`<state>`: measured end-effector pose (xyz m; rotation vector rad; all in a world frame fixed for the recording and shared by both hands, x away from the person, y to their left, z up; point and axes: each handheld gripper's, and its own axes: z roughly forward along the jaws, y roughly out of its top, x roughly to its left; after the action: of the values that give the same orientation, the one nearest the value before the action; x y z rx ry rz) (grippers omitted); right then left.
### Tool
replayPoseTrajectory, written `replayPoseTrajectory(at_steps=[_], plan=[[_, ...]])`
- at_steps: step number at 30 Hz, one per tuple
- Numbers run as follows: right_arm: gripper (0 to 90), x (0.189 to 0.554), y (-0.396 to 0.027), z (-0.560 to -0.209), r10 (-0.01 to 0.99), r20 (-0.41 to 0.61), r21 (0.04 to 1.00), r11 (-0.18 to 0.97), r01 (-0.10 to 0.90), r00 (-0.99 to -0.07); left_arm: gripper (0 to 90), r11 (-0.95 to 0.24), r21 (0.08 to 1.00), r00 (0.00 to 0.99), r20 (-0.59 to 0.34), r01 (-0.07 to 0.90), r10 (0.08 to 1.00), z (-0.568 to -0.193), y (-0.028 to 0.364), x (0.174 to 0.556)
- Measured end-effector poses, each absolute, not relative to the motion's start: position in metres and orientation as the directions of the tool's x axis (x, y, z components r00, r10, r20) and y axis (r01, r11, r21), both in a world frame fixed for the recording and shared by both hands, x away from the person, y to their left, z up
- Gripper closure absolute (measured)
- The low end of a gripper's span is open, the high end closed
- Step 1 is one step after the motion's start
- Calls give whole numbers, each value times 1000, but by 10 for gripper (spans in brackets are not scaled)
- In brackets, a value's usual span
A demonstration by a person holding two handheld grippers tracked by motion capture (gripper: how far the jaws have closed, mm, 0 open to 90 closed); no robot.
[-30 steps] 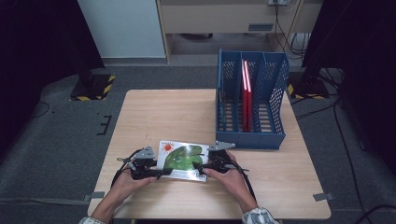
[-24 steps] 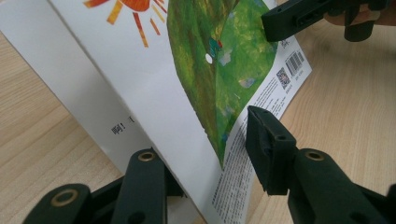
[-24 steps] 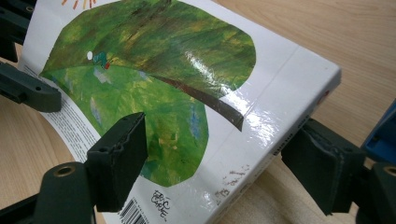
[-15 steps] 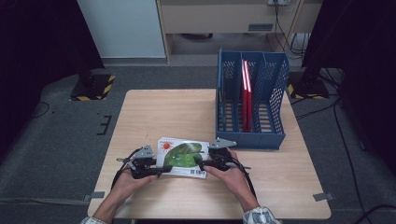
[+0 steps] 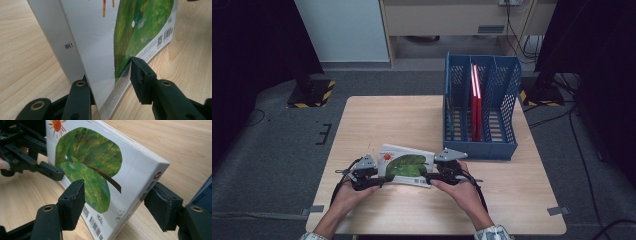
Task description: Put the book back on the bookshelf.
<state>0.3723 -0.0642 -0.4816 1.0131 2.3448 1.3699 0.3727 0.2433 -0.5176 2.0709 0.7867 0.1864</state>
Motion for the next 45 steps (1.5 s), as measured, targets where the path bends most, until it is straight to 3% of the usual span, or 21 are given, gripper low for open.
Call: replayPoseTrajectory(at_steps=[20,30,45], plan=[[345,370,-59,-471,642,109,843,345,412,-759,578,-418,788,764,-101,452,637,-520,243,373],[344,365,-58,-470,618,90,841,373,392,-781,484,-384,794,737,-115,471,666,-517,248,371],[345,365,-48,-467,577,66,835,414,362,-814,468,-327,812,707,-142,483,693,-510,260,368]])
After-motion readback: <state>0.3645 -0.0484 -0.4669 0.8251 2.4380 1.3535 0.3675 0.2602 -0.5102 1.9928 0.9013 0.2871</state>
